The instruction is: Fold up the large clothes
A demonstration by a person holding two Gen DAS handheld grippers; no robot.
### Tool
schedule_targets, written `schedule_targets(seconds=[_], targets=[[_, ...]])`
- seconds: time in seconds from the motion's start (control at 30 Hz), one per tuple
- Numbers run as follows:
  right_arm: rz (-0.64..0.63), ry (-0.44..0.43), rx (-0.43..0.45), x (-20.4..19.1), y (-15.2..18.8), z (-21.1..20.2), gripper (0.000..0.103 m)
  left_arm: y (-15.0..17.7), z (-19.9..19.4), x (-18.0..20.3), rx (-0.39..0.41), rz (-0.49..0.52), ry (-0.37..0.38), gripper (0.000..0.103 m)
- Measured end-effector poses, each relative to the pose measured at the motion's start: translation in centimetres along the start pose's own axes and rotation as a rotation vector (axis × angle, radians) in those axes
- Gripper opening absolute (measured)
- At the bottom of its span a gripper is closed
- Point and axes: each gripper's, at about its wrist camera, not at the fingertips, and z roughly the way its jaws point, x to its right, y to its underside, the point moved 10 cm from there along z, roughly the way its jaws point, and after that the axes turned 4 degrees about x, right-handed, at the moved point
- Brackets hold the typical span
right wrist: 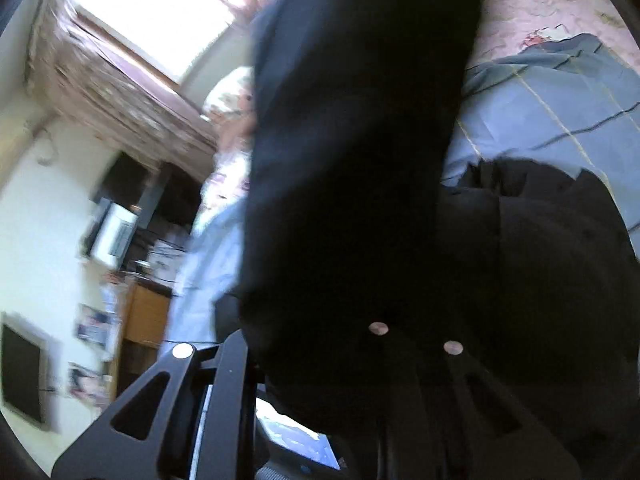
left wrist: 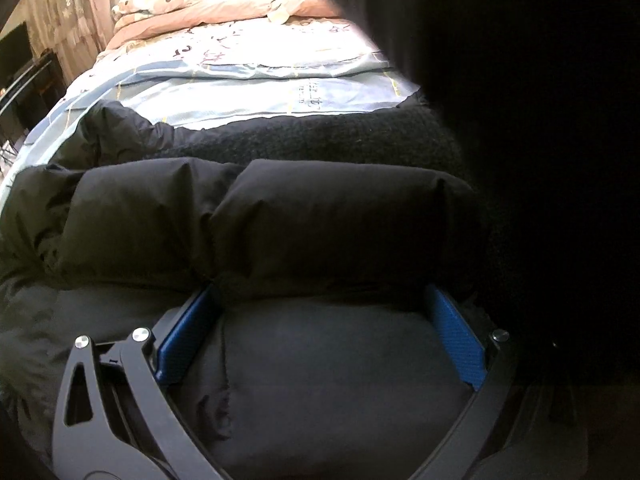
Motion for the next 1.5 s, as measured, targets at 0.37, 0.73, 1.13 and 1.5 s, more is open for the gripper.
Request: schedule_targets(seconds=[0.37,0.73,1.13,1.5], targets=[[-0.030,0.037,-0.025,0.6,2.9,-1.5,0.039,0.0,-2.7,-1.6,0.030,-0.083,0.072,0.101],[-0.236,0.132,-0.226,-3.5,9.9,4.4,0.078,-0.6,-10.8,-16.5,0.081,-0.237,-0.043,0.101],[-0.152,0.109,-0.015,-0.6,4.5,-7.6,0.094,-5.2,-15.3,-20.1,0.205,-0.226,-0.181,0.101],[-0.061,0.600,-0.093,18.3,0.7,-4.9,0.094,-12.4,-14.6,1.4,0.245,-0.057,0.209,0.101]])
